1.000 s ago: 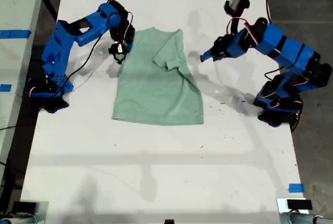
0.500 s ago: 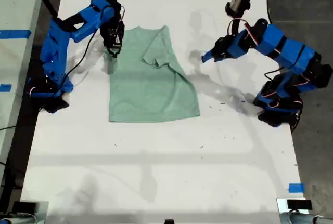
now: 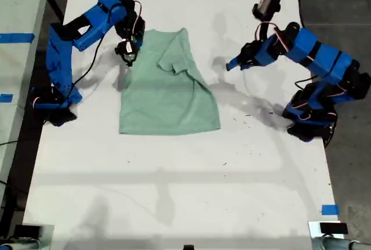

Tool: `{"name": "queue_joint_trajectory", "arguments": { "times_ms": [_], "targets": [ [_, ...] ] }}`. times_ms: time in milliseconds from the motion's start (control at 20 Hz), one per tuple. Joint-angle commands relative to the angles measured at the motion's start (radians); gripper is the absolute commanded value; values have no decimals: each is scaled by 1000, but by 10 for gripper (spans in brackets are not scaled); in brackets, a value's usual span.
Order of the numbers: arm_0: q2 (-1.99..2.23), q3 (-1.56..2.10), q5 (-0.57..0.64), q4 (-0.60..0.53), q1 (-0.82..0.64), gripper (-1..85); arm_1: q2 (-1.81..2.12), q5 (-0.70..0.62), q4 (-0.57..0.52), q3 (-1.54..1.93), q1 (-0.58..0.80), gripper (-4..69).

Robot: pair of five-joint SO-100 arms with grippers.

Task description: Fold tshirt

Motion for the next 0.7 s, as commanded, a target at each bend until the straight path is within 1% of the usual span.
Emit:
{"name": "queue_joint_trajectory", "arguments": {
  "times_ms": [0, 150, 250, 350, 400, 450, 600, 650],
  "targets": [
    [63, -98, -2, -114, 94, 0, 55, -8, -29, -5, 3, 166],
    [3, -117, 11, -290, 179, 0, 67, 0, -31, 9, -6, 166],
    [-49, -123, 12, -407, 207, 0, 80, 6, -28, 15, -11, 166],
    [-121, -124, 12, -476, 204, 22, 98, 11, -23, 28, -14, 166],
    [-160, -124, 12, -494, 198, 135, 107, 14, -20, 34, -15, 166],
    [-195, -124, 12, -502, 192, 281, 120, 17, -18, 44, -17, 166],
    [-232, -123, 5, -453, 161, 372, 150, 23, -17, 74, -15, 168],
    [-210, -123, 5, -416, 155, 380, 156, 23, -17, 77, -14, 168]
  ]
}}
